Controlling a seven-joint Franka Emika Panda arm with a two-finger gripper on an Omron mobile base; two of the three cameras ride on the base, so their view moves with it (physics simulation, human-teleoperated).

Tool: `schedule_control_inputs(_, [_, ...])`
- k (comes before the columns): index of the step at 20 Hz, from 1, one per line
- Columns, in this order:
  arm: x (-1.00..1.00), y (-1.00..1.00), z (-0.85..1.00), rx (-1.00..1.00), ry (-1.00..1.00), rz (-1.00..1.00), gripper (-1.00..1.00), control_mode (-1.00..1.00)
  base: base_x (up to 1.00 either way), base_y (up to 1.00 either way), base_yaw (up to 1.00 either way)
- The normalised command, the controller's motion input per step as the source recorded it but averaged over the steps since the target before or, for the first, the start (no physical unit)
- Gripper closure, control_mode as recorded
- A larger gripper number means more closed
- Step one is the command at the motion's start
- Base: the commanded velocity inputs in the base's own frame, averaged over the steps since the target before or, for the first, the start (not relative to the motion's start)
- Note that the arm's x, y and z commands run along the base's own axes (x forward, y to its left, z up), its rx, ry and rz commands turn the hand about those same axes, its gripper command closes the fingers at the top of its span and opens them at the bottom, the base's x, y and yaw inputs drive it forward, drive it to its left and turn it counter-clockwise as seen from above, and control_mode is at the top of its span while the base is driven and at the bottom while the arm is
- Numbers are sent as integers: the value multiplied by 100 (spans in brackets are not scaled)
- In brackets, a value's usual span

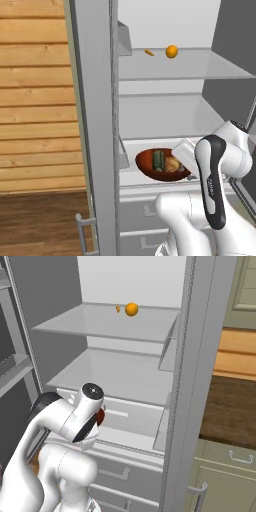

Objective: Pick the chicken drumstick and cucumber from their plates and place them in the bowl. Then put the bowl in the fridge.

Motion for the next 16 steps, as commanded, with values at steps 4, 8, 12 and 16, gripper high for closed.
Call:
schedule_control_inputs(4, [0,0,0,0,0,0,100,100,0,-11,2])
schedule_control_inputs(8, [-10,0,9,-10,-32,3,100,-100,0,0,0])
schedule_control_inputs(12, [0,0,20,-13,-35,1,100,-100,0,0,0])
schedule_control_inputs(16, [82,0,7,-3,-4,0,100,-100,0,0,0])
